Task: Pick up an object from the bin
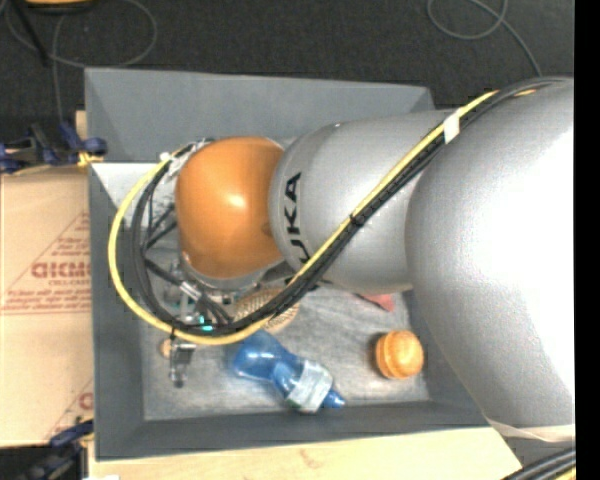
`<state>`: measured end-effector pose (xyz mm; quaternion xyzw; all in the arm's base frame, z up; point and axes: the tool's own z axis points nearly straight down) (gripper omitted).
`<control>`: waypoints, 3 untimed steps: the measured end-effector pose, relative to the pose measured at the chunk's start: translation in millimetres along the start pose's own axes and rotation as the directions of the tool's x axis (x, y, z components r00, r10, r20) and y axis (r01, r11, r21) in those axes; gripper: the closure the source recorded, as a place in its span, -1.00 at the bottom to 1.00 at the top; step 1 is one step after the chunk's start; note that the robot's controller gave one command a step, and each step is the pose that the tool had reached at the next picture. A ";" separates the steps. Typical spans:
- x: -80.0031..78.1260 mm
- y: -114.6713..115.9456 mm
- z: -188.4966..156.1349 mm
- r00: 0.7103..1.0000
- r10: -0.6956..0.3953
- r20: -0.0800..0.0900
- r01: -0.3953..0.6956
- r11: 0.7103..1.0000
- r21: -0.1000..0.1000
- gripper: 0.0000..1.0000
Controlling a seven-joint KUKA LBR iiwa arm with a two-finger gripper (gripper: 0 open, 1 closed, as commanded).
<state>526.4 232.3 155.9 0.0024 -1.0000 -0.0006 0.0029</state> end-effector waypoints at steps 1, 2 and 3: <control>-2.2 -0.7 -4.4 1.000 0.004 0.007 -0.004 1.000 -0.002 -1.00; -5.1 -38.8 35.3 0.996 -0.092 0.013 0.092 0.996 0.001 -1.00; -47.2 -61.4 81.6 0.994 -0.104 0.015 0.104 0.995 -0.001 1.00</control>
Offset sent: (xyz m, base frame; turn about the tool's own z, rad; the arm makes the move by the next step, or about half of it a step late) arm 0.0058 -0.0853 -0.0859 -0.1951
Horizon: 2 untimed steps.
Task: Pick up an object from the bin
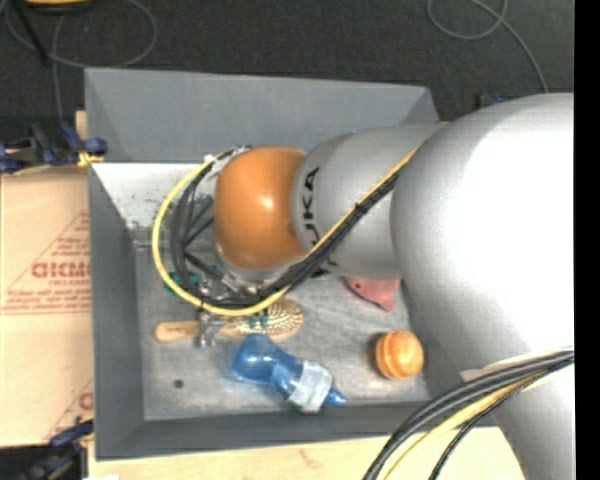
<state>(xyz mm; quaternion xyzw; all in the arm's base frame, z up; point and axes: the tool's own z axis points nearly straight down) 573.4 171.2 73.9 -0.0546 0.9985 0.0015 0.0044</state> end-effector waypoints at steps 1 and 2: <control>0.0 0.0 0.0 1.000 0.001 0.000 -0.001 1.000 0.000 1.00; 0.5 2.6 -131.7 1.000 0.007 -0.006 -0.007 1.000 0.002 1.00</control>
Offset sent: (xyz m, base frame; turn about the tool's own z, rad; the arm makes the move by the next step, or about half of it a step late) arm -0.0033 0.0035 0.1311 0.0000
